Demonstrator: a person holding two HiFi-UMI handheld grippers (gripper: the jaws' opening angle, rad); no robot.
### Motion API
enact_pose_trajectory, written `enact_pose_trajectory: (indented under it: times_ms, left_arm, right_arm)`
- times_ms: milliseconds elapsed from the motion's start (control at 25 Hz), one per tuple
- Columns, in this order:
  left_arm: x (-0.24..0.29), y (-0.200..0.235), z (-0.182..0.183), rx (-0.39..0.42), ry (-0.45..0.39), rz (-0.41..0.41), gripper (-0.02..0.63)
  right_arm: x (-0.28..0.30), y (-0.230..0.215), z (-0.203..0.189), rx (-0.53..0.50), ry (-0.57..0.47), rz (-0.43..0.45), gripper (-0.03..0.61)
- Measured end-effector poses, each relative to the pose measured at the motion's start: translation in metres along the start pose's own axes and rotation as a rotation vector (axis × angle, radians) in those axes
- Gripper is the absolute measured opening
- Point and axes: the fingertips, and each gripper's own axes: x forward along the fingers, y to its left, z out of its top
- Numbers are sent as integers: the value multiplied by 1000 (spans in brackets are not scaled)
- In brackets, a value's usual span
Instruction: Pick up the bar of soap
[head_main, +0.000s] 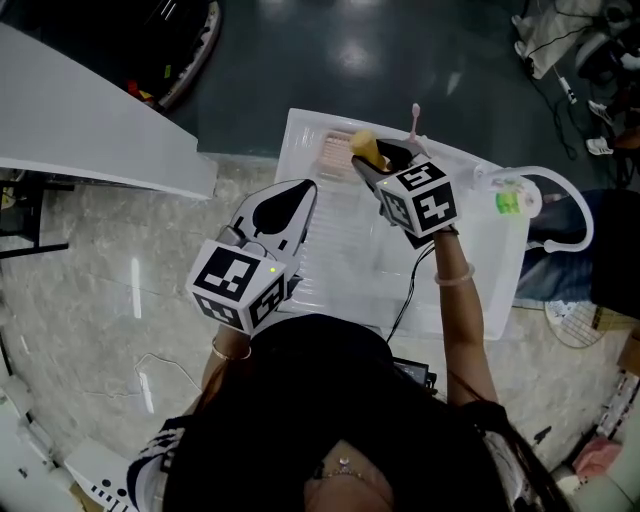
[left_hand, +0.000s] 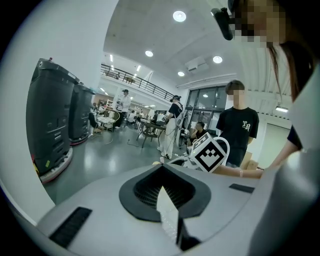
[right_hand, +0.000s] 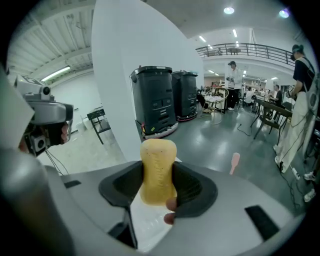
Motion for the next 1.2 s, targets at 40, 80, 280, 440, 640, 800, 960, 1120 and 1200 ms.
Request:
enact_pose_trajectory:
  times_ms: [40, 80, 280, 440, 640, 800, 960, 1120, 1200]
  left_arm:
    - [-1, -2, 1, 2, -3, -2, 0]
    - [-2, -4, 2, 5, -6, -3, 0]
    - [-6, -15, 5, 16, -17, -9, 0]
    - [-10, -22, 5, 23, -25, -13, 0]
    - [-16, -35, 3, 32, -37, -15, 0]
    - [-20, -52, 4, 46, -53, -29, 0]
    - [-25, -63, 8, 52, -65, -46, 0]
    - [-27, -77, 9, 62, -76, -61, 0]
    - [-28, -83, 10, 66, -80, -69, 0]
  right_arm:
    - [-4, 1, 2, 3, -13, 0, 184]
    - [-8, 3, 3, 5, -26, -2, 184]
    - [-32, 8, 9, 36, -99, -6, 184]
    - [-49, 16, 10, 50, -143, 3, 184]
    - [-71, 27, 7, 52, -183, 10, 184]
    - [-93, 32, 4, 59, -226, 9, 184]
    - [-111, 41, 5, 68, -259, 16, 184]
    - [-127, 47, 1, 69, -283, 19, 184]
    - [-135, 50, -1, 69, -294, 19, 184]
